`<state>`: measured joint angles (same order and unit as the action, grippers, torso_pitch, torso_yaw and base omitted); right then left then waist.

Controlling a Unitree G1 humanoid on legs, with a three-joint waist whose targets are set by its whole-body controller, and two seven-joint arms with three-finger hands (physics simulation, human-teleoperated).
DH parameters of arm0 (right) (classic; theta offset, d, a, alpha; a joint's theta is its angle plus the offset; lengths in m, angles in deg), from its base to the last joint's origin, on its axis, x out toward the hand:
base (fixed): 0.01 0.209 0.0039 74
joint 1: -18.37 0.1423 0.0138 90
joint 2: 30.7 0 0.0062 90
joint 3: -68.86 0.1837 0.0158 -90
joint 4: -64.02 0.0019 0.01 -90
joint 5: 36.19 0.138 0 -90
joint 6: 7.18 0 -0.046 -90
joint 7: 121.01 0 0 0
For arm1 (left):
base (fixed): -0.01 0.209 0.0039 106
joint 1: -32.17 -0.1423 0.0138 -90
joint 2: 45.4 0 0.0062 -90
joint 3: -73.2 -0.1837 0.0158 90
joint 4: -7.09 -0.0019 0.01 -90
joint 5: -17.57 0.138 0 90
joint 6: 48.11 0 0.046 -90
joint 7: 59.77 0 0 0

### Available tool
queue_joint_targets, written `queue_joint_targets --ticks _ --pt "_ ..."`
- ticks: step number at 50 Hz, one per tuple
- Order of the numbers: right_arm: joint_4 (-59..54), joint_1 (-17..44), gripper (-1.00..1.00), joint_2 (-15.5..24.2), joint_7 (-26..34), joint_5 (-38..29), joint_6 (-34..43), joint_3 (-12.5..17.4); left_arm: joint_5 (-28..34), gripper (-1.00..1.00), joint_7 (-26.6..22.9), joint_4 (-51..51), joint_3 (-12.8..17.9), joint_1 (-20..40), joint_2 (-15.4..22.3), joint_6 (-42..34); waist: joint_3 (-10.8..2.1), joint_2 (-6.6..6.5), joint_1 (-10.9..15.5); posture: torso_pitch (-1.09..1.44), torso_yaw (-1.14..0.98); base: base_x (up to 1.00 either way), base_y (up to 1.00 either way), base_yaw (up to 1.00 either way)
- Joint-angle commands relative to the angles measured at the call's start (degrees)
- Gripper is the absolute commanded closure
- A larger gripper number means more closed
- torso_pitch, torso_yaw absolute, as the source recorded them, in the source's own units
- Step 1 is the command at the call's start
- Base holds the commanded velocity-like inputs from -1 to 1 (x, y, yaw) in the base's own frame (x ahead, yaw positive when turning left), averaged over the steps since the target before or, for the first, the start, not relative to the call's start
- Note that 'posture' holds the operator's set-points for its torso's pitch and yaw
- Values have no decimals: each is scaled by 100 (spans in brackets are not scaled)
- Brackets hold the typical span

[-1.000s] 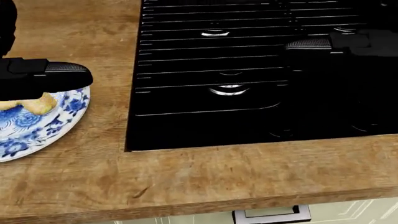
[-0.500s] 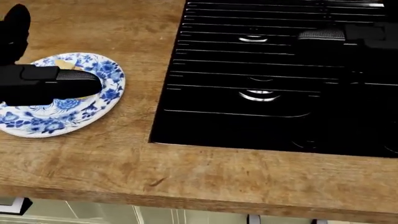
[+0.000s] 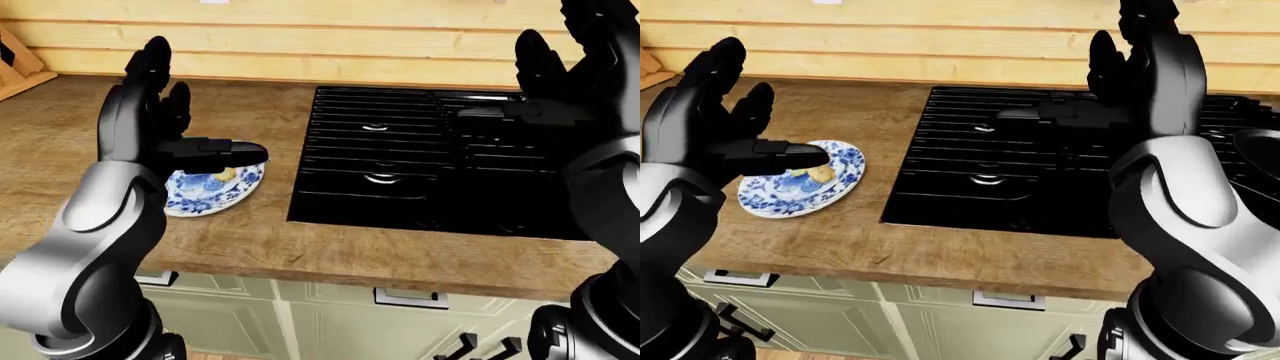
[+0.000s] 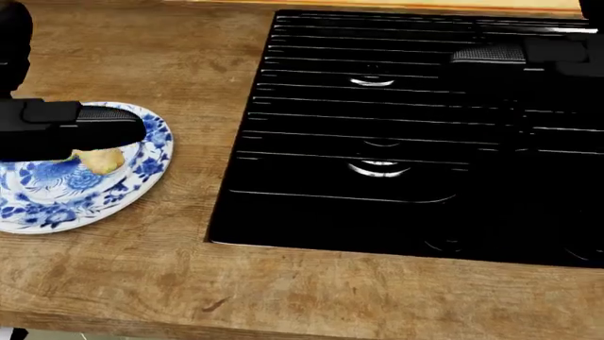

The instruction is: Pick the ginger from the plate and place it in the pan.

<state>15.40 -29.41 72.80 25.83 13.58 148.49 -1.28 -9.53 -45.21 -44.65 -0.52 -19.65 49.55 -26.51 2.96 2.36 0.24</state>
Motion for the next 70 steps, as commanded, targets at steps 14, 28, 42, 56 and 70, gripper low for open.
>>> queue_joint_targets --ticks 14,28,42,56,70 --pt "-33 107 -100 83 32 -86 -177 -60 104 -100 -59 65 57 174 33 52 -71 -536 -32 0 0 27 0 0" --pt "-4 160 -100 17 87 -216 -70 -66 200 -100 -140 58 46 144 -6 89 -76 -66 57 0 0 -10 5 0" --pt "-8 150 -100 -28 191 -316 -67 -56 264 -100 -181 90 34 163 -5 45 -109 -106 99 0 0 0 0 0" --pt "-6 153 -100 30 219 -244 -39 58 835 -100 -1383 158 -86 486 861 -692 -106 -129 94 0 0 0 0 0" --pt "-15 131 -100 163 63 -1 -120 65 2654 -13 -3677 -159 -425 -99 1695 -366 -93 -157 88 0 0 0 0 0"
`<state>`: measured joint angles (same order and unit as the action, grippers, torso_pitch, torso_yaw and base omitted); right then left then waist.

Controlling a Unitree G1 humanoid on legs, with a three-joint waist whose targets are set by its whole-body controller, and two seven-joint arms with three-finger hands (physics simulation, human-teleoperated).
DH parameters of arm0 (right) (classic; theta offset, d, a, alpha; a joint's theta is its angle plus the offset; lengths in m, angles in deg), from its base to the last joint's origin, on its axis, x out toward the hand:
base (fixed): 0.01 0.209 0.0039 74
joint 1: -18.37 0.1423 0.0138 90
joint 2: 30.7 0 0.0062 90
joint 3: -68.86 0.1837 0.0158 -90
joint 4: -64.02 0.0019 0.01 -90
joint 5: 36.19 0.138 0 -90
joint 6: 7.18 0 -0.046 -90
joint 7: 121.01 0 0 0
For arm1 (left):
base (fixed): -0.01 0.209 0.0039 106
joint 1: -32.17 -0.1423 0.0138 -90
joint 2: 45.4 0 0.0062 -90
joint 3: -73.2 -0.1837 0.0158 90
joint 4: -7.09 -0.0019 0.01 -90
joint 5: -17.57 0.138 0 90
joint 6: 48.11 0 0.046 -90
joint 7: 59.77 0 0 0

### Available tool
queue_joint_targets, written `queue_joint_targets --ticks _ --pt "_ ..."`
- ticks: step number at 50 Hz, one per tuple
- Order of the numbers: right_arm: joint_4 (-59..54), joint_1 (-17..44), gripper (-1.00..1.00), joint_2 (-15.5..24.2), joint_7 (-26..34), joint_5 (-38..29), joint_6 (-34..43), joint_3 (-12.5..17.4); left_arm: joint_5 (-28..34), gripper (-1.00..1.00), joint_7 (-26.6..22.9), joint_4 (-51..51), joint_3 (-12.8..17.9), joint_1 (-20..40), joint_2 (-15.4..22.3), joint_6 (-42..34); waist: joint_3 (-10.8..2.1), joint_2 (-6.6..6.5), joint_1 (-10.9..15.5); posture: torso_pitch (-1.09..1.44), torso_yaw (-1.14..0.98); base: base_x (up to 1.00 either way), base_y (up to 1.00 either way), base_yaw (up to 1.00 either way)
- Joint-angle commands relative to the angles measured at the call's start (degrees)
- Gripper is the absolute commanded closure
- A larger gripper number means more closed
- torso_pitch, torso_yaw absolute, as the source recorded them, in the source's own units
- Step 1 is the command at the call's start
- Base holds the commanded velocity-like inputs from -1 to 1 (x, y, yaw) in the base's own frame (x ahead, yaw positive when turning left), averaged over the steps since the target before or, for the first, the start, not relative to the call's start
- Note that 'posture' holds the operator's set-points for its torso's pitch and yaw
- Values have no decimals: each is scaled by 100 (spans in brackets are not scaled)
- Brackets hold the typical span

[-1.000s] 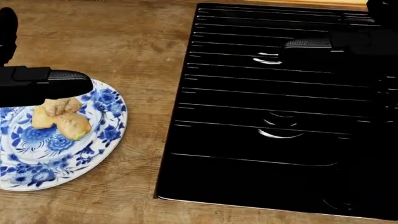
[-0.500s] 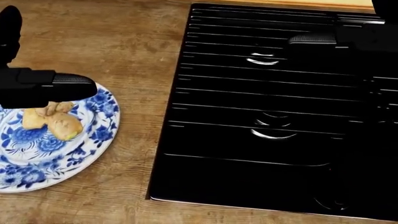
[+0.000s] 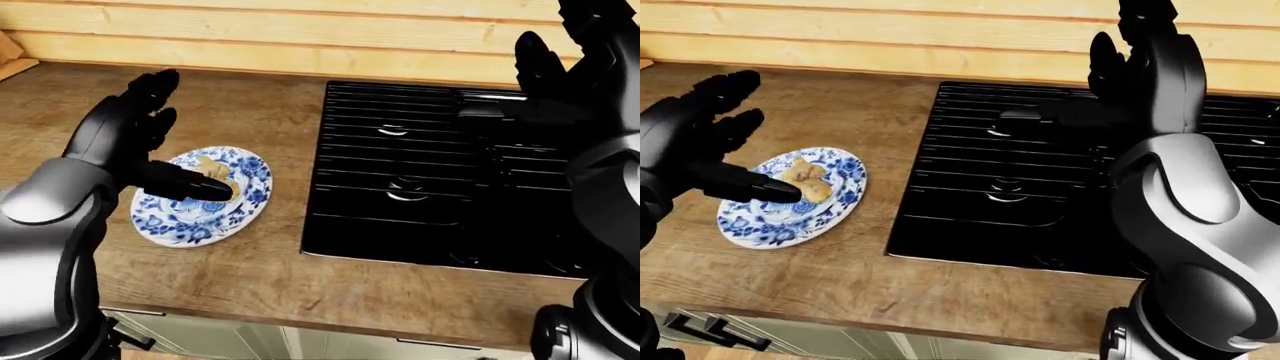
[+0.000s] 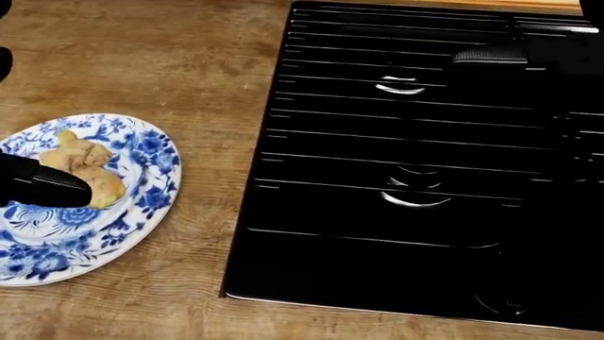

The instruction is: Pick the ginger from the plate and place it in the pan.

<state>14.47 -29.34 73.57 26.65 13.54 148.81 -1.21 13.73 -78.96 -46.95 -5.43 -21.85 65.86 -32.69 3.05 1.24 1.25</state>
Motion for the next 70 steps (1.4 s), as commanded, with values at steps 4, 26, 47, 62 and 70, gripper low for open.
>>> queue_joint_targets --ticks 4,26,47,62,70 --pt "34 93 -100 119 18 -27 -229 47 951 54 -883 -165 13 124 1 459 -111 -28 0 0 0 0 0 0" --pt "37 70 -100 131 -1 -8 -240 34 2751 4 -2332 -647 -98 521 -539 847 -130 21 11 0 0 0 0 0" --pt "58 96 -100 69 61 -94 -178 30 3651 -16 -2897 -1825 -196 774 -808 2070 -147 68 19 0 0 0 0 0" --pt "57 86 -100 51 117 -163 -193 9 4288 -36 -3525 -2187 -45 709 -656 2751 -148 65 20 0 0 0 0 0" --pt "75 106 -100 64 95 -114 -152 33 4318 -49 -3404 -2413 7 754 -716 2897 -151 59 25 0 0 0 0 0"
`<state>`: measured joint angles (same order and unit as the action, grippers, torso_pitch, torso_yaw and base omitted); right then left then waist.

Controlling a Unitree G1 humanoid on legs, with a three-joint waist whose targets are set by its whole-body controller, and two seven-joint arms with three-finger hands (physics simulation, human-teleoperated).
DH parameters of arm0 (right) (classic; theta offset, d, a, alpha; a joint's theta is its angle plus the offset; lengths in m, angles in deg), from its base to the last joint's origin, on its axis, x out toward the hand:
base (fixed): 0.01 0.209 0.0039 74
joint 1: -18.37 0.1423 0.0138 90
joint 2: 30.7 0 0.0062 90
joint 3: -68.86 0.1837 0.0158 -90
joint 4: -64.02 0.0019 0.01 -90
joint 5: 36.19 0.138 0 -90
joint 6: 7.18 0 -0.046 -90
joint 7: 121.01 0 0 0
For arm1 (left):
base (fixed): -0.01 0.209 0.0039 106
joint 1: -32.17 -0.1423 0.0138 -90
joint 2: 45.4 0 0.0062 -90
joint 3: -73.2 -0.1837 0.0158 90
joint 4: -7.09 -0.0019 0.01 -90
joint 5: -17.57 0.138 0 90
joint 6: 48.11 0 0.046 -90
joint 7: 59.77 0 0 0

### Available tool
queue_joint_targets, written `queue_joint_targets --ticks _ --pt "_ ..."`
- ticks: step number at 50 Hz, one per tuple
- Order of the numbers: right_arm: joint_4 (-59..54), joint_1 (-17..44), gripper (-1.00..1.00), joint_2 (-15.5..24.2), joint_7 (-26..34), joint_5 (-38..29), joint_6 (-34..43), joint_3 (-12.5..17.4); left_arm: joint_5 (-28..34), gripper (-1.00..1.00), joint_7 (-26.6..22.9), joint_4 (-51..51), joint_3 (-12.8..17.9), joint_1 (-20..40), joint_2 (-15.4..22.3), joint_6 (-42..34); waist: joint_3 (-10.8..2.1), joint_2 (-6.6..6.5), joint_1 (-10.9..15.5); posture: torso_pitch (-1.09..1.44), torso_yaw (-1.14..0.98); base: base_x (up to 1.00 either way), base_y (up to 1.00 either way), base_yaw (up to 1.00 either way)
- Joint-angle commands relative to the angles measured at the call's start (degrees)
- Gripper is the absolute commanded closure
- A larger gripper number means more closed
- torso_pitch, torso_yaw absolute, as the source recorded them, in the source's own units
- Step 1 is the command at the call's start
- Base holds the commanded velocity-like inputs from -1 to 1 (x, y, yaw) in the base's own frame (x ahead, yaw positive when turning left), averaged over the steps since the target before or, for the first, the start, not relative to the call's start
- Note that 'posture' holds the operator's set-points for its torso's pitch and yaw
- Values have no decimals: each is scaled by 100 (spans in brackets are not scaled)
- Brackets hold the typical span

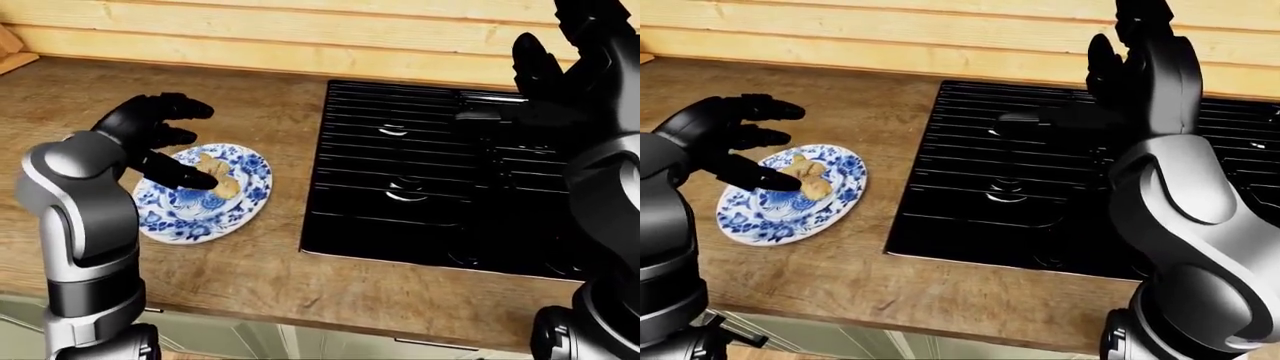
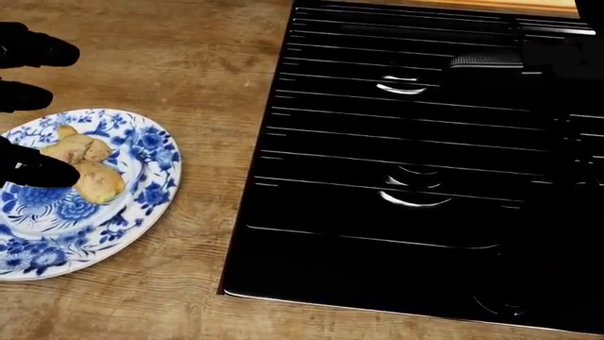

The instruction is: Pick the ginger from the plate and place it in the pan.

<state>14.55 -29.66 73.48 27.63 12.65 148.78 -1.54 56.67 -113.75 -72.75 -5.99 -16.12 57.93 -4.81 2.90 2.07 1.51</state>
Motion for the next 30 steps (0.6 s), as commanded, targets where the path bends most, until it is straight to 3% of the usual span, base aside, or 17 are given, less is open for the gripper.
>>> queue_joint_targets --ticks 1,16,30 --pt "54 117 -100 73 19 -49 -182 54 12 -49 113 104 63 182 68 162 -137 -25 -1 0 0 0 0 0" --pt "68 148 -100 65 -11 0 -142 81 88 -43 314 -435 -82 352 -63 426 -151 -19 -6 0 0 0 0 0" --pt "66 155 -100 110 -53 106 -186 82 113 -41 421 -500 -66 135 -163 572 -155 -33 -15 0 0 0 0 0"
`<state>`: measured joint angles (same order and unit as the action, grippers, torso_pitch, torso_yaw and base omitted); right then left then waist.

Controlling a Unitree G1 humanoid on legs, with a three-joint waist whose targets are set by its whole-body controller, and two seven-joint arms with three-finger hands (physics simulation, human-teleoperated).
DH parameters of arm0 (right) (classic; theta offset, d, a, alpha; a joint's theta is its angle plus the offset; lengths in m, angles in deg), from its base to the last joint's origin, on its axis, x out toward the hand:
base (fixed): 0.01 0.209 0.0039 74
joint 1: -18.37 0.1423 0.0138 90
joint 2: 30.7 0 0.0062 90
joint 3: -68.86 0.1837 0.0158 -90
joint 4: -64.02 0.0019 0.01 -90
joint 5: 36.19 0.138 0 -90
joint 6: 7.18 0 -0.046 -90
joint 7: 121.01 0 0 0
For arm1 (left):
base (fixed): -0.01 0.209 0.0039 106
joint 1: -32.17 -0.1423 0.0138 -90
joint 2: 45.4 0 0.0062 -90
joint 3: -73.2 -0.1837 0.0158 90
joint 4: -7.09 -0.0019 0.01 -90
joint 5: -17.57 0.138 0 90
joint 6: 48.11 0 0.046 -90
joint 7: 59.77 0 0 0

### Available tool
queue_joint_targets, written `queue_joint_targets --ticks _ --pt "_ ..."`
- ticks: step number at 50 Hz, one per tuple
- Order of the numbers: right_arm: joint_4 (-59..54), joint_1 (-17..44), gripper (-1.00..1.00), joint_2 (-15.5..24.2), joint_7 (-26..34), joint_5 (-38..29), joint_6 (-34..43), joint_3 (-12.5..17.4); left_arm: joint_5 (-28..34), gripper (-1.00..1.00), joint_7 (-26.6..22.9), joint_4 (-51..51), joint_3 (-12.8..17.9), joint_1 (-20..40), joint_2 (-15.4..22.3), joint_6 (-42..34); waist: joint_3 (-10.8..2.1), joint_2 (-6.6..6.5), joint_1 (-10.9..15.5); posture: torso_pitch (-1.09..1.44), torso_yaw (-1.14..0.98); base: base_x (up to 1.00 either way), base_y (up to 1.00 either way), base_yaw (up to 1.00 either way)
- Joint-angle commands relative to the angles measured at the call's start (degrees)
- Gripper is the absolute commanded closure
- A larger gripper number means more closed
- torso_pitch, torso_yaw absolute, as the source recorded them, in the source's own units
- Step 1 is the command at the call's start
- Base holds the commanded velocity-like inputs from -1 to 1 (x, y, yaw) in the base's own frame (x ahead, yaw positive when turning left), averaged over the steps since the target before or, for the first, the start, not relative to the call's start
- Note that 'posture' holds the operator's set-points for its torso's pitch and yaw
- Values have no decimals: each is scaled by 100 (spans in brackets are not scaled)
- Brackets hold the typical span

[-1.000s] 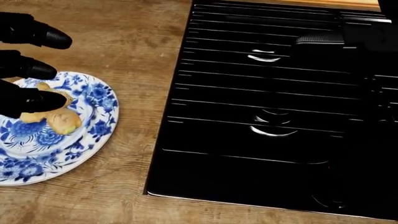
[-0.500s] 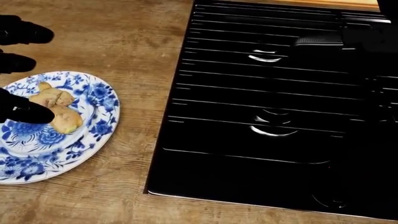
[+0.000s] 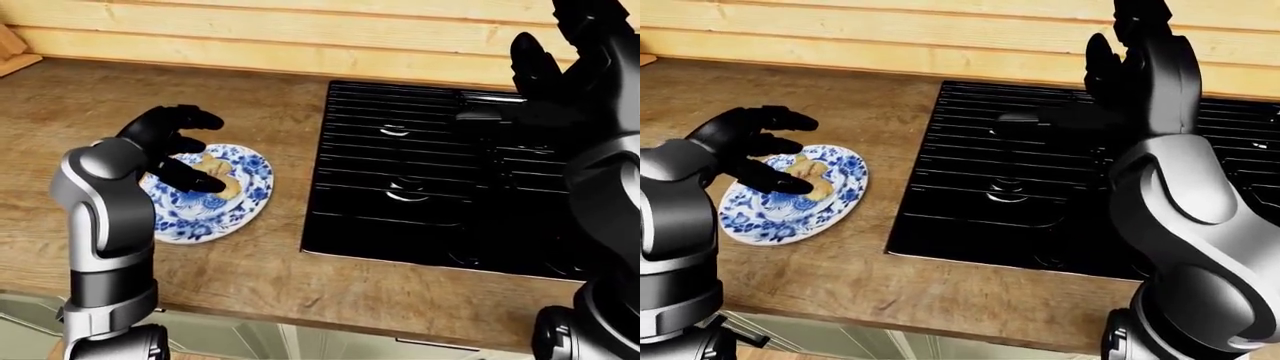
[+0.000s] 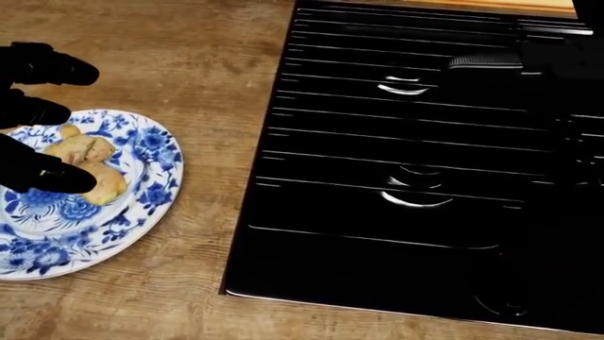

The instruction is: Pick the ginger from the plate and place it in the pan.

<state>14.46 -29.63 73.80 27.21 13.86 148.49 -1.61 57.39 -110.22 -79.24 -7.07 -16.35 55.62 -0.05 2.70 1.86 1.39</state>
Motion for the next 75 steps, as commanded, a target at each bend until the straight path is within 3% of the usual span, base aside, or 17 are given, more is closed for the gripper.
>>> queue_joint_targets --ticks 1,10,22,24,27,30,49,54,62,75 --pt "66 154 -100 85 -12 -10 -166 85 49 -41 77 142 31 137 52 109 -135 -13 -3 0 0 0 0 0" --pt "62 138 -100 112 -28 18 -198 71 39 -41 167 30 28 122 5 193 -138 -24 0 0 0 0 0 0" --pt "51 135 -100 119 -4 3 -212 69 187 -36 -101 38 -58 236 24 181 -137 -19 -1 0 0 0 0 0" --pt "60 141 -100 117 -13 14 -200 73 204 -32 -130 67 -48 231 9 170 -135 -17 -1 0 0 0 0 0" --pt "62 139 -100 117 -20 18 -198 75 211 -4 -138 74 -35 205 -7 192 -139 -16 -5 0 0 0 0 0" --pt "59 127 -100 106 -17 10 -209 60 213 8 -141 68 -20 204 -10 200 -141 -21 -10 0 0 0 0 0" --pt "40 103 -100 85 26 -57 -234 45 225 21 -223 86 1 158 6 300 -151 -25 -5 0 0 0 0 0" --pt "53 107 -100 68 37 -79 -210 45 187 55 -152 62 39 218 9 289 -152 -19 -4 0 0 0 0 0" --pt "64 108 -100 49 55 -112 -192 42 -164 100 29 14 189 435 65 73 -143 -7 -10 0 0 0 0 0" --pt "61 142 -100 49 59 -128 -133 77 -1400 100 621 175 363 891 365 -988 -127 -28 -13 0 0 0 0 0"
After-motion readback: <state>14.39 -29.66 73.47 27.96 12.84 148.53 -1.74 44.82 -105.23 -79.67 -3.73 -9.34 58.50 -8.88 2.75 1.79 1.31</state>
